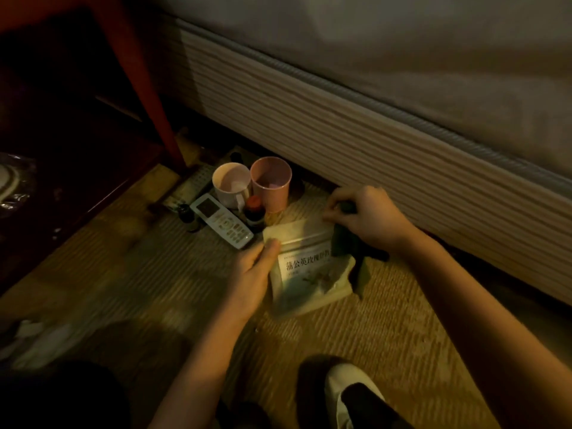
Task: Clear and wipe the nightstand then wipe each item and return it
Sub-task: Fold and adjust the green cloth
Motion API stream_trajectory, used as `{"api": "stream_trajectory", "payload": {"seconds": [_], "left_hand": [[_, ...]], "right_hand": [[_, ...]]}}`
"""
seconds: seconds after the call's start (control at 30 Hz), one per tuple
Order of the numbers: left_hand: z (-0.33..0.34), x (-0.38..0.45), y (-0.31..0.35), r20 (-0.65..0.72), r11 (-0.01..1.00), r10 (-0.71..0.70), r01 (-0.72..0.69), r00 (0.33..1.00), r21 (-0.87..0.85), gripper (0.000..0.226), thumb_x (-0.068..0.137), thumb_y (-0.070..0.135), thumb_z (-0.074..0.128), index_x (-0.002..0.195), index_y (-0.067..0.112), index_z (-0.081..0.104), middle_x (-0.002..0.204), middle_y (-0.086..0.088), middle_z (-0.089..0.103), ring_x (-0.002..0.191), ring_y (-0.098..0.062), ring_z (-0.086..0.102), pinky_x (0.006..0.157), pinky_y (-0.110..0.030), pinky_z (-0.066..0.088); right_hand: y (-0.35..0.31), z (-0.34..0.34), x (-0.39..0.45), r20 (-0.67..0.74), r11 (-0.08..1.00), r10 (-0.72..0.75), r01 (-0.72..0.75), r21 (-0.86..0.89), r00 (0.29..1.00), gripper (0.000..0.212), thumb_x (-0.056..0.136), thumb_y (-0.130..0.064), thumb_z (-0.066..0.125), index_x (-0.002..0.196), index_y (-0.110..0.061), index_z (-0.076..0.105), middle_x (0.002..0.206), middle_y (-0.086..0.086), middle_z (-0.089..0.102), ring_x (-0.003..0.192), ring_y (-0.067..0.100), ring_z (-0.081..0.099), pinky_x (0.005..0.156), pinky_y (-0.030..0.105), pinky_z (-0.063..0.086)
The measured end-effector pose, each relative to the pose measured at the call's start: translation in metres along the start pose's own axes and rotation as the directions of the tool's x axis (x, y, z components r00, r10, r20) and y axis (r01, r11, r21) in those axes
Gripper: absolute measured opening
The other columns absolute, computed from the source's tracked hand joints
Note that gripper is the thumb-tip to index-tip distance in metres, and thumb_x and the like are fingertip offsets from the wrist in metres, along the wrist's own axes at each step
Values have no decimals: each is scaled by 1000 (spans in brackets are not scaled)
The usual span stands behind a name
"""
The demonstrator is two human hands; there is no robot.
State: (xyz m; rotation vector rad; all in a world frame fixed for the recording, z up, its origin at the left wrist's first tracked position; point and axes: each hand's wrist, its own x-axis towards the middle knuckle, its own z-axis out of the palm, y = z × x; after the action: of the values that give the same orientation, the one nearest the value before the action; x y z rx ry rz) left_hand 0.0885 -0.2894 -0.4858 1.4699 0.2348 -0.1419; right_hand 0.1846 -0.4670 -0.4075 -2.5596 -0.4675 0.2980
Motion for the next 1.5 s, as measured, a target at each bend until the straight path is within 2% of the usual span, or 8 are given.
{"api": "stream_trajectory", "payload": {"seconds": [0.13,0.23,0.47,0.67,0.87,1.13,1.27,1.5], "left_hand": [[3,-7,-23,-66,988,-142,137,988,-71,30,93,38,46,108,20,64,93,5,73,89,-5,67,74,-20,48],[-1,-12,-34,-111,958,-223,197,969,-208,54,84,55,46,123,20,57,116,0,66,107,-12,61,85,-29,44],[1,-18,-35,-143,866,-380,297,914,-403,63,94,60,11,143,29,35,148,-5,40,136,-23,35,110,-42,25],[8,-29,-27,-239,773,-325,111,915,-625,61,95,58,8,107,24,58,110,-3,63,110,-20,56,96,-36,43],[12,-30,-31,-236,864,-237,93,942,-495,52,98,49,12,121,25,52,112,10,62,95,3,59,76,-16,43],[14,-19,-40,-264,906,-269,150,926,-396,24,97,34,41,115,26,55,104,-1,65,88,-8,67,71,-24,52],[22,-19,-34,-239,882,-286,157,928,-444,67,81,53,42,138,18,43,126,-13,59,113,-25,59,97,-46,46],[17,-15,-37,-231,819,-327,153,916,-552,56,99,51,16,100,20,63,90,-4,73,88,-16,69,71,-27,55]], "right_hand": [[4,27,-1,-99,614,466,-241,751,879,23,92,-33,57,103,-14,63,95,3,65,93,18,62,83,33,52],[13,50,-1,-67,432,662,-307,848,746,33,92,-31,49,118,-11,50,105,5,57,102,23,57,95,46,47],[-20,122,-41,-178,886,271,-172,431,946,44,91,-22,58,133,-21,44,121,-6,39,109,6,41,94,22,39],[-44,145,-58,-210,969,-176,207,133,962,47,79,-26,72,122,-17,56,115,7,46,105,17,46,86,23,41],[-22,129,-33,-231,983,-112,143,119,966,45,72,-14,74,115,-12,58,112,8,46,102,20,48,81,28,44],[32,106,1,-216,888,430,-369,274,876,43,89,-15,58,130,-15,46,128,9,41,112,26,52,88,29,45],[19,109,-16,-233,962,269,-250,109,934,48,90,-22,56,137,-25,43,123,0,38,101,14,51,81,26,49],[-20,157,-82,-110,984,-162,168,56,981,61,76,-28,64,135,-22,50,116,3,46,99,19,55,76,31,53]]}}
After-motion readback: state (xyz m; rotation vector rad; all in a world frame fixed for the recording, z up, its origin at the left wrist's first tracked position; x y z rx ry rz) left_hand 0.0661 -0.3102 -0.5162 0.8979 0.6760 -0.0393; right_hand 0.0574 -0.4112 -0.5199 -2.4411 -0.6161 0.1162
